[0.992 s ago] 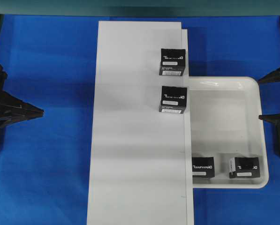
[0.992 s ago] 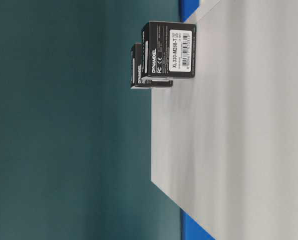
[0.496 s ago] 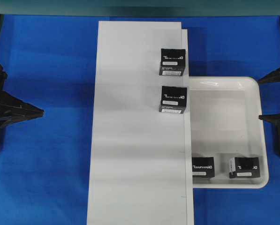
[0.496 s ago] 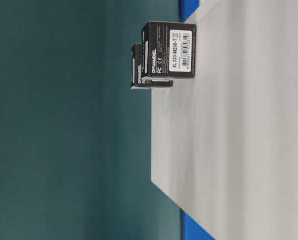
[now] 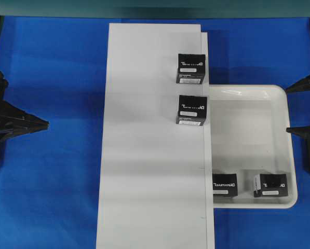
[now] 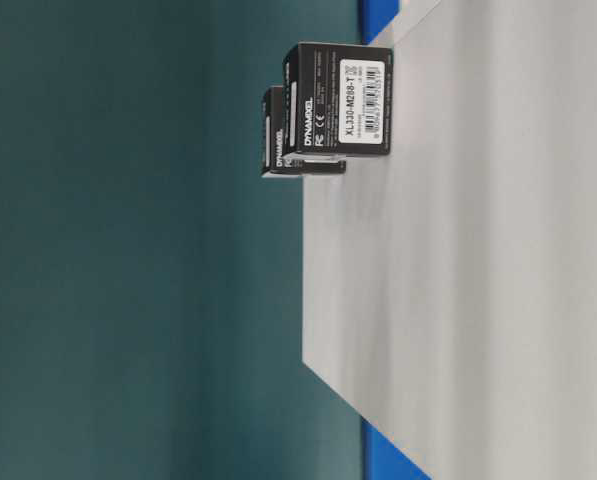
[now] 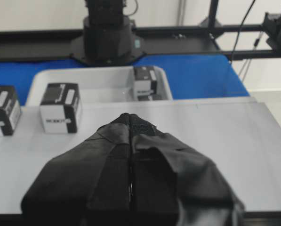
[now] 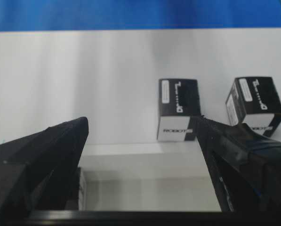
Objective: Place the box from the white plastic tray onto the white base.
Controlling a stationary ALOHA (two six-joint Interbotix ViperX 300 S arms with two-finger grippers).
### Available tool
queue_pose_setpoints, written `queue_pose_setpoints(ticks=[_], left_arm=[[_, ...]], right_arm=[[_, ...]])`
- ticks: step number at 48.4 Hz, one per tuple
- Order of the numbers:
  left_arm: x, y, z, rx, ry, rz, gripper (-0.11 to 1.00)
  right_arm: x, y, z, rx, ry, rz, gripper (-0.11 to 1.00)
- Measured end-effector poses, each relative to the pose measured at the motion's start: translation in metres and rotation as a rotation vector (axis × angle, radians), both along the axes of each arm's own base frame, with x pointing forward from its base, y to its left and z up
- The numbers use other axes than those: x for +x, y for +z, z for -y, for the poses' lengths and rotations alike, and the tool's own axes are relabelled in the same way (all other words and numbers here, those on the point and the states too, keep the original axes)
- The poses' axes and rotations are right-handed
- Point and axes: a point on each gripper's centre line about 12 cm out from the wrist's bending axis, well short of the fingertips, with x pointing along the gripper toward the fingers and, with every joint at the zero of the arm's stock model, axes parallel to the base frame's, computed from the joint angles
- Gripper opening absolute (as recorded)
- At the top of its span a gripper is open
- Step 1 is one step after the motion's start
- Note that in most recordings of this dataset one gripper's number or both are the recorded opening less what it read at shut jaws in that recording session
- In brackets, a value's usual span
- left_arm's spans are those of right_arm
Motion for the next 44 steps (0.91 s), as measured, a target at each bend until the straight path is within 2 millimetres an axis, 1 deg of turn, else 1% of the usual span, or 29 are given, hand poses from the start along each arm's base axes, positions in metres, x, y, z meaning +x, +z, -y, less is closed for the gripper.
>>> queue_pose_setpoints(ticks=[44], left_arm=[[0.0017, -0.0019, 0.0001, -0.001, 0.0, -0.006, -0.07]], right_arm=[[0.0001, -0.0019, 0.0, 0.0, 0.0, -0.005, 0.98]])
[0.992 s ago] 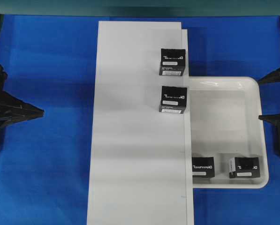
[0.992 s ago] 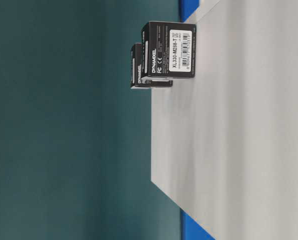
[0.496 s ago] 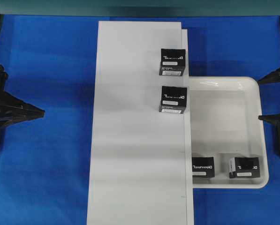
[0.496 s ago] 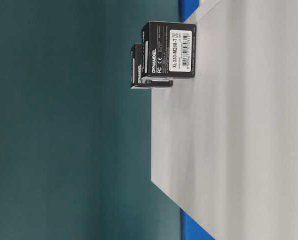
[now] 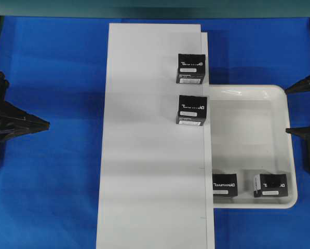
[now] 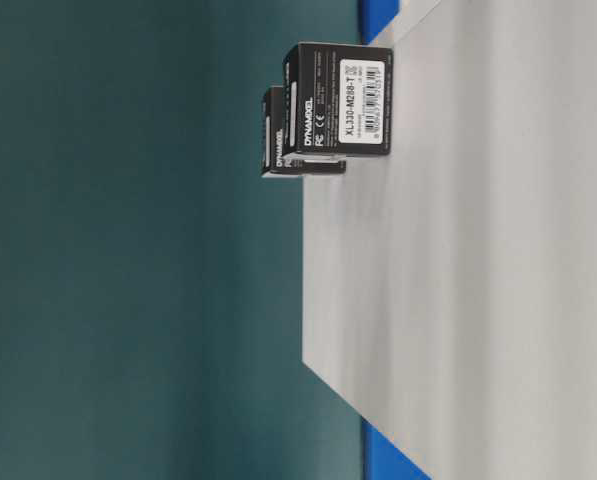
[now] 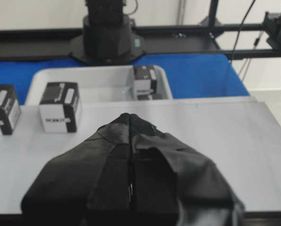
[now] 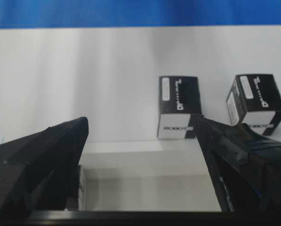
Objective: Place the box from the white plastic tray onto the white base.
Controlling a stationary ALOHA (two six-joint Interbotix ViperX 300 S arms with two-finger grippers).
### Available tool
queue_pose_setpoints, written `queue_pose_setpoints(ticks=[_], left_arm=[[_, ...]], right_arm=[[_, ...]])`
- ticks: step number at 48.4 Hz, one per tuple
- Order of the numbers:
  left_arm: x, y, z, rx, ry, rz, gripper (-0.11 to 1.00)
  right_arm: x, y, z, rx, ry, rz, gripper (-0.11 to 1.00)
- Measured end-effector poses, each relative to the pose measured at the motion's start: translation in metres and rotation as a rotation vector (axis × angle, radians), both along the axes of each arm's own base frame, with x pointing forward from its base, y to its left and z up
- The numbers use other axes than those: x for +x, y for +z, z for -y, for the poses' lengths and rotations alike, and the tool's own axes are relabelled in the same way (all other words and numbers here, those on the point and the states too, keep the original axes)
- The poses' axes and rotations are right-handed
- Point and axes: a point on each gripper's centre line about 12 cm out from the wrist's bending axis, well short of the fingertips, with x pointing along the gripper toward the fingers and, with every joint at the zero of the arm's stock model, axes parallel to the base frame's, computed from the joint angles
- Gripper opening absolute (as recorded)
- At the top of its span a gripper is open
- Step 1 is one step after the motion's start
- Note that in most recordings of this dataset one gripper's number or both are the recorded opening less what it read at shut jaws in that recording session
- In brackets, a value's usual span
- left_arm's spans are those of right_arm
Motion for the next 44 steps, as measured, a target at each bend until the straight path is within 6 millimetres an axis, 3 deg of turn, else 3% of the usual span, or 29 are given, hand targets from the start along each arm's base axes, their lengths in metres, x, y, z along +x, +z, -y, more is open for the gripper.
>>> queue_pose_setpoints(ticks=[44], left_arm=[[0.0025, -0.0008, 0.0023, -0.001, -0.011, -0.009, -0.07]], right_arm=[[-0.0003, -0.0004, 0.0, 0.0, 0.0, 0.0, 0.98]])
